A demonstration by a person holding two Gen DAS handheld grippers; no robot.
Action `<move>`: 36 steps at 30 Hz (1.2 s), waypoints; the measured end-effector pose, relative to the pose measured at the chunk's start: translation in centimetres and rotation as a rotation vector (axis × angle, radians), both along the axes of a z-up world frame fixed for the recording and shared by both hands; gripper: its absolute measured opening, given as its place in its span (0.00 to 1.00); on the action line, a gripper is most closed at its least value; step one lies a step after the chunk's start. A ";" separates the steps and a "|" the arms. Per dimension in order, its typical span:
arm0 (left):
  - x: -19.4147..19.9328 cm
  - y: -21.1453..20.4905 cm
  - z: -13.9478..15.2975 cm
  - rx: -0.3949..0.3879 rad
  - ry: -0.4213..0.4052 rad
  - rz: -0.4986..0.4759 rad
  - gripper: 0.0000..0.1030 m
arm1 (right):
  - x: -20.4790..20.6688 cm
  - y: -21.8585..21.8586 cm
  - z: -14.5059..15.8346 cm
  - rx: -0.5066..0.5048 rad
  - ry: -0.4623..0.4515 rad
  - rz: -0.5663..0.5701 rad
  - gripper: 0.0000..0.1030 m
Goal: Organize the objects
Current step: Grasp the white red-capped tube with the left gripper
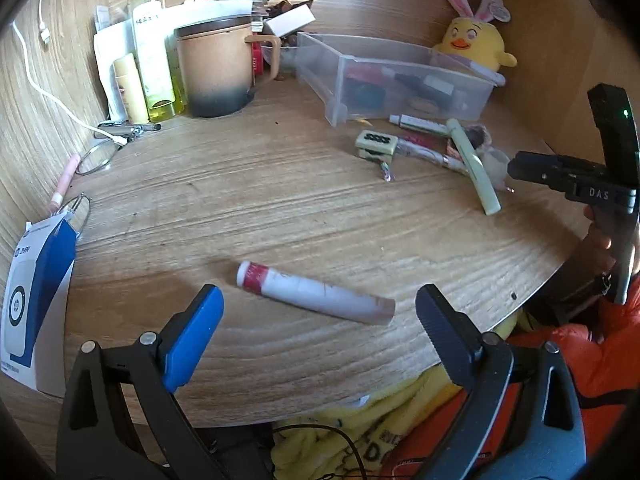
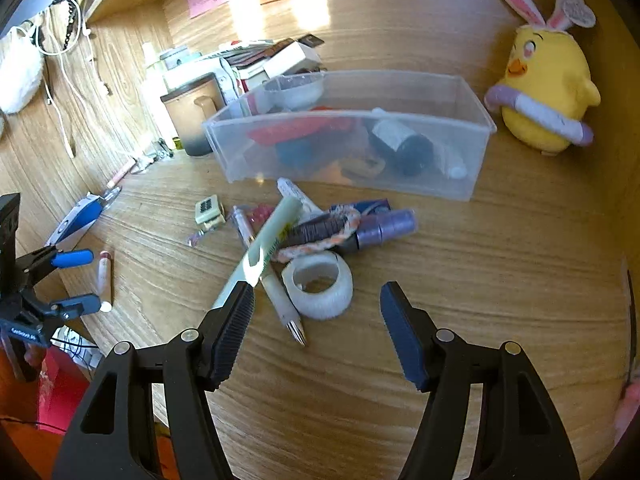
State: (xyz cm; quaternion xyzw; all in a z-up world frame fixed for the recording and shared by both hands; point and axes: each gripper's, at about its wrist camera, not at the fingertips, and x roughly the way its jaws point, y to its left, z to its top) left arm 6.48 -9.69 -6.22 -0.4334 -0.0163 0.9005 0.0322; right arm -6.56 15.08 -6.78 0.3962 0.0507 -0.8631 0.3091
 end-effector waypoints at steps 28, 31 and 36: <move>-1.6 -0.2 -0.5 -0.053 0.044 0.052 0.82 | -0.5 -0.7 -0.7 -0.002 0.018 -0.033 0.32; -2.0 0.2 0.2 -0.047 0.048 0.053 0.82 | -0.4 -0.4 -0.3 -0.001 0.032 -0.040 0.32; -3.2 1.2 2.2 -0.025 0.085 0.043 0.82 | 0.0 0.7 0.7 -0.018 0.059 -0.062 0.32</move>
